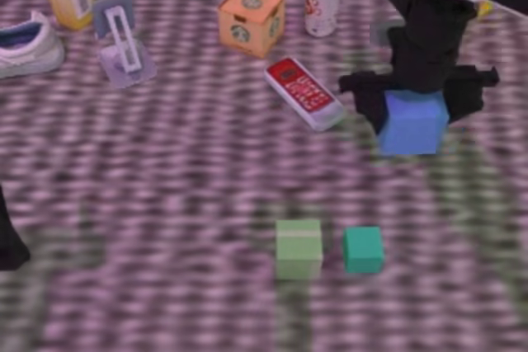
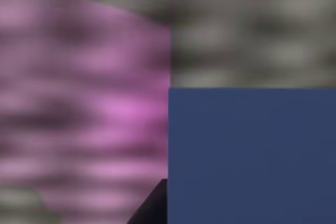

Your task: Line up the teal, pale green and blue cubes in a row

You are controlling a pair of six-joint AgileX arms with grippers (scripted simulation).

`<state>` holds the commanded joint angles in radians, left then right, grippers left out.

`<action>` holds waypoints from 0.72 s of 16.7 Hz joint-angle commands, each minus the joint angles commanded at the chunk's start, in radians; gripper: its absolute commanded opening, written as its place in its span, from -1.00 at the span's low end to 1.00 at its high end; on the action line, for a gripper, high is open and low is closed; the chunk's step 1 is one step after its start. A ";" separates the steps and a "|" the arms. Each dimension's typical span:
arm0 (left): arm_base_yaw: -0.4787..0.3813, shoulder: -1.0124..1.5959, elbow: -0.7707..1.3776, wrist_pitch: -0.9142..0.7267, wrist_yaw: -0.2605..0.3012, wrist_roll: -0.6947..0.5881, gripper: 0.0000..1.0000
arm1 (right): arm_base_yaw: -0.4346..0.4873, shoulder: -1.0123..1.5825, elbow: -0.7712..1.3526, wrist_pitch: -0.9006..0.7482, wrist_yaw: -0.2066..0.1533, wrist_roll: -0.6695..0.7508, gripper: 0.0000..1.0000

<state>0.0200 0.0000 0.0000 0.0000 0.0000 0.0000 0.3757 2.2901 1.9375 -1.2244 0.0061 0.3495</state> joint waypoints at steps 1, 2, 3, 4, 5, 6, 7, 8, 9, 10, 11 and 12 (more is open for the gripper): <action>0.000 0.000 0.000 0.000 0.000 0.000 1.00 | 0.056 0.026 0.049 -0.025 0.000 0.061 -1.00; 0.000 0.000 0.000 0.000 0.000 0.000 1.00 | 0.117 0.053 0.101 -0.052 0.001 0.128 -1.00; 0.000 0.000 0.000 0.000 0.000 0.000 1.00 | 0.183 0.081 0.153 -0.080 0.001 0.201 -1.00; 0.000 0.000 0.000 0.000 0.000 0.000 1.00 | 0.251 0.108 0.206 -0.108 0.001 0.275 -1.00; 0.000 0.000 0.000 0.000 0.000 0.000 1.00 | 0.318 0.134 0.256 -0.135 0.001 0.348 -1.00; 0.000 0.000 0.000 0.000 0.000 0.000 1.00 | 0.383 0.158 0.305 -0.160 0.001 0.416 -1.00; 0.000 0.000 0.000 0.000 0.000 0.000 1.00 | 0.441 0.178 0.351 -0.183 0.002 0.476 -1.00; 0.000 0.000 0.000 0.000 0.000 0.000 1.00 | 0.490 0.195 0.391 -0.202 0.002 0.526 -1.00; 0.000 0.000 0.000 0.000 0.000 0.000 1.00 | 0.529 0.208 0.424 -0.217 0.003 0.565 -1.00; 0.000 0.000 0.000 0.000 0.000 0.000 1.00 | 0.558 0.217 0.450 -0.228 0.004 0.594 -1.00; 0.000 0.000 0.000 0.000 0.000 0.000 1.00 | 0.575 0.223 0.466 -0.235 0.005 0.611 -1.00; 0.000 0.000 0.000 0.000 0.000 0.000 1.00 | 0.583 0.225 0.473 -0.238 0.005 0.619 -1.00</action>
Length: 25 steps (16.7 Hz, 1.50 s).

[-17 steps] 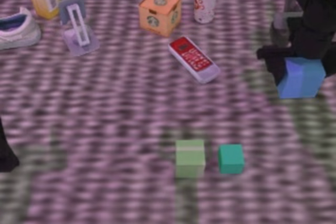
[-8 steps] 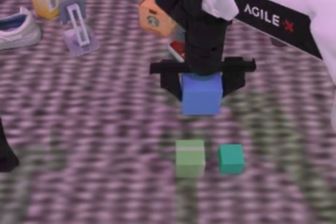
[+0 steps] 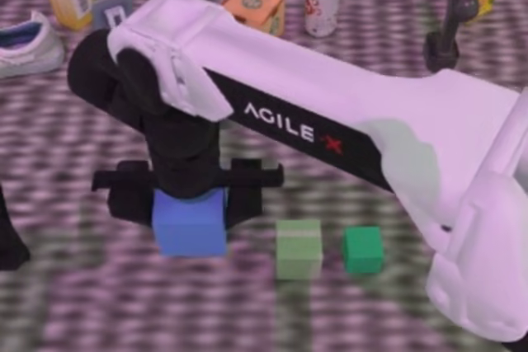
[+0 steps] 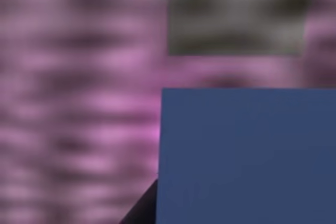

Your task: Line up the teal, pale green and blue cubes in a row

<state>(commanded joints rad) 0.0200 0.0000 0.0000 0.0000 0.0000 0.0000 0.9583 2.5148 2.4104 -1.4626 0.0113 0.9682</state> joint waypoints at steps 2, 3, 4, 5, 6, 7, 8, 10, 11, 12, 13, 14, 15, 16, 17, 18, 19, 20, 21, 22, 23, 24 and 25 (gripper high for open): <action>0.000 0.000 0.000 0.000 0.000 0.000 1.00 | 0.000 0.000 0.000 0.000 0.000 0.000 -1.00; 0.000 0.000 0.000 0.000 0.000 0.000 1.00 | 0.000 0.000 0.000 0.000 0.000 0.000 -1.00; 0.000 0.000 0.000 0.000 0.000 0.000 1.00 | -0.002 -0.004 -0.002 0.003 -0.002 0.001 -1.00; 0.000 0.000 0.000 0.000 0.000 0.000 1.00 | -0.002 -0.005 -0.006 0.006 -0.002 0.000 -1.00; 0.000 0.000 0.000 0.000 0.000 0.000 1.00 | -0.002 -0.006 -0.020 0.020 -0.001 -0.001 -1.00; 0.000 0.000 0.000 0.000 0.000 0.000 1.00 | -0.003 -0.006 -0.044 0.044 -0.001 0.000 -1.00; 0.000 0.000 0.000 0.000 0.000 0.000 1.00 | -0.003 -0.005 -0.077 0.078 -0.001 0.001 -1.00; 0.000 0.000 0.000 0.000 0.000 0.000 1.00 | -0.003 -0.002 -0.159 0.161 -0.001 0.002 -1.00; 0.000 0.000 0.000 0.000 0.000 0.000 1.00 | -0.002 -0.001 -0.200 0.203 -0.001 0.002 -1.00; 0.000 0.000 0.000 0.000 0.000 0.000 1.00 | -0.001 0.000 -0.233 0.237 -0.001 0.001 -1.00; 0.000 0.000 0.000 0.000 0.000 0.000 1.00 | 0.000 0.002 -0.256 0.260 0.000 0.001 -1.00; 0.000 0.000 0.000 0.000 0.000 0.000 1.00 | 0.001 0.003 -0.268 0.272 0.000 0.002 -1.00; 0.000 0.000 0.000 0.000 0.000 0.000 1.00 | 0.002 0.004 -0.270 0.274 0.000 0.002 -1.00; 0.000 0.000 0.000 0.000 0.000 0.000 1.00 | 0.002 0.004 -0.270 0.274 0.000 0.002 -1.00; 0.000 0.000 0.000 0.000 0.000 0.000 1.00 | 0.002 0.004 -0.270 0.274 0.000 0.002 -1.00; 0.000 0.000 0.000 0.000 0.000 0.000 1.00 | 0.002 0.004 -0.270 0.274 0.000 0.002 -1.00; 0.000 0.000 0.000 0.000 0.000 0.000 1.00 | 0.002 0.004 -0.270 0.274 0.000 0.002 -0.85; 0.000 0.000 0.000 0.000 0.000 0.000 1.00 | 0.002 0.004 -0.270 0.274 0.000 0.002 -0.70; 0.000 0.000 0.000 0.000 0.000 0.000 1.00 | 0.002 0.004 -0.270 0.274 0.000 0.002 -0.55; 0.000 0.000 0.000 0.000 0.000 0.000 1.00 | 0.002 0.004 -0.270 0.274 0.000 0.002 -0.40; 0.000 0.000 0.000 0.000 0.000 0.000 1.00 | 0.002 0.004 -0.270 0.274 0.000 0.002 -0.25; 0.000 0.000 0.000 0.000 0.000 0.000 1.00 | 0.002 0.004 -0.270 0.274 0.000 0.002 -0.10; 0.000 0.000 0.000 0.000 0.000 0.000 1.00 | 0.002 0.004 -0.270 0.274 0.000 0.002 0.06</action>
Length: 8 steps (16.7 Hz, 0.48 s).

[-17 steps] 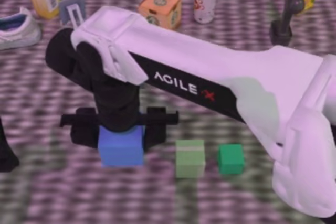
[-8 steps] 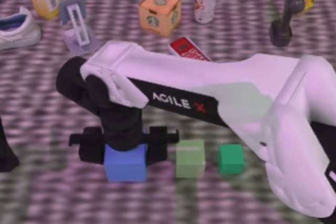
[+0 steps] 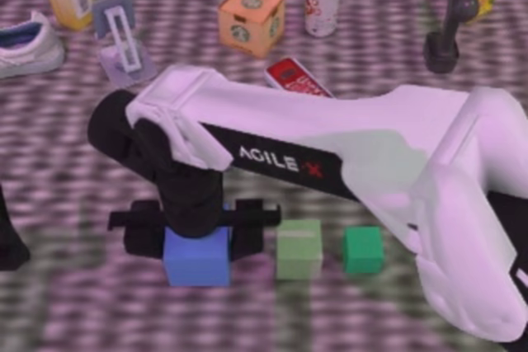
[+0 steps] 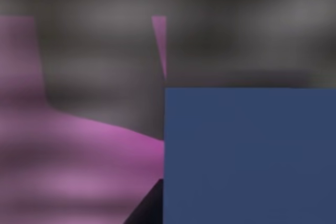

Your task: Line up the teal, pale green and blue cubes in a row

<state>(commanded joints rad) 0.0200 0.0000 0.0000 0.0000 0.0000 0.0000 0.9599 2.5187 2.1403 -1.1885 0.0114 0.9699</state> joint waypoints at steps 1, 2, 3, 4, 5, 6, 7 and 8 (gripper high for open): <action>0.000 0.000 0.000 0.000 0.000 0.000 1.00 | 0.000 0.000 0.000 0.000 0.000 0.000 0.21; 0.000 0.000 0.000 0.000 0.000 0.000 1.00 | 0.000 0.000 0.000 0.000 0.000 0.000 0.36; 0.000 0.000 0.000 0.000 0.000 0.000 1.00 | 0.000 0.000 0.000 0.000 0.000 0.000 0.51; 0.000 0.000 0.000 0.000 0.000 0.000 1.00 | 0.000 0.000 0.000 0.000 0.000 0.000 0.66; 0.000 0.000 0.000 0.000 0.000 0.000 1.00 | 0.000 0.000 0.000 0.000 0.000 0.000 0.81; 0.000 0.000 0.000 0.000 0.000 0.000 1.00 | 0.000 0.000 0.000 0.000 0.000 0.000 0.96; 0.000 0.000 0.000 0.000 0.000 0.000 1.00 | 0.000 0.000 0.000 0.000 0.000 0.000 1.00; 0.000 0.000 0.000 0.000 0.000 0.000 1.00 | 0.000 0.000 0.000 0.000 0.000 0.000 1.00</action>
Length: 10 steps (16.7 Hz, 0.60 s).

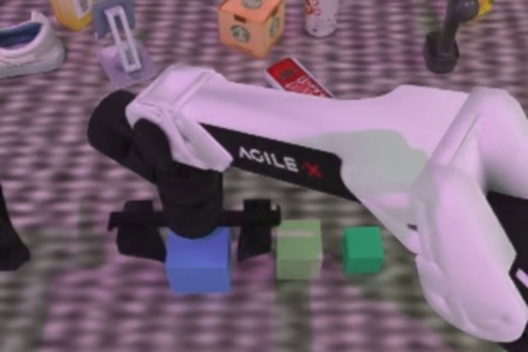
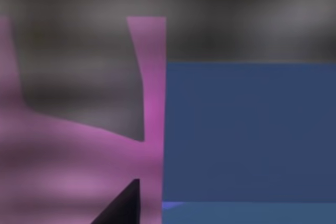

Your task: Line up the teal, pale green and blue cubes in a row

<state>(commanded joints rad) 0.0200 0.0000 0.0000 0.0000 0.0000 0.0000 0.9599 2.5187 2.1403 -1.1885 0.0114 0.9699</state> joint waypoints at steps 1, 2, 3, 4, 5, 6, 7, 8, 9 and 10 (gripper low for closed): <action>0.000 0.000 0.000 0.000 0.000 0.000 1.00 | 0.000 0.000 0.000 0.000 0.000 0.000 1.00; 0.000 0.000 0.000 0.000 0.000 0.000 1.00 | 0.000 0.000 0.000 0.000 0.000 0.000 1.00; 0.000 0.000 0.000 0.000 0.000 0.000 1.00 | 0.000 0.000 0.000 0.000 0.000 0.000 1.00; 0.000 0.000 0.000 0.000 0.000 0.000 1.00 | 0.000 0.000 0.000 0.000 0.000 0.000 1.00; 0.000 0.000 0.000 0.000 0.000 0.000 1.00 | 0.000 0.000 0.000 0.000 0.000 0.000 1.00; 0.000 0.000 0.000 0.000 0.000 0.000 1.00 | 0.000 0.000 0.000 0.000 0.000 0.000 1.00; 0.000 0.000 0.000 0.000 0.000 0.000 1.00 | -0.002 0.000 0.000 0.000 0.000 0.000 1.00; 0.000 0.000 0.000 0.000 0.000 0.000 1.00 | -0.001 0.000 0.004 -0.004 0.000 0.000 1.00; 0.000 0.000 0.000 0.000 0.000 0.000 1.00 | 0.000 0.002 0.017 -0.017 0.000 0.000 1.00; 0.000 0.000 0.000 0.000 0.000 0.000 1.00 | 0.001 0.003 0.041 -0.041 0.000 0.001 1.00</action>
<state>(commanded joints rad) 0.0200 0.0000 0.0000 0.0000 0.0000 0.0000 0.9612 2.5214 2.1818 -1.2299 0.0117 0.9711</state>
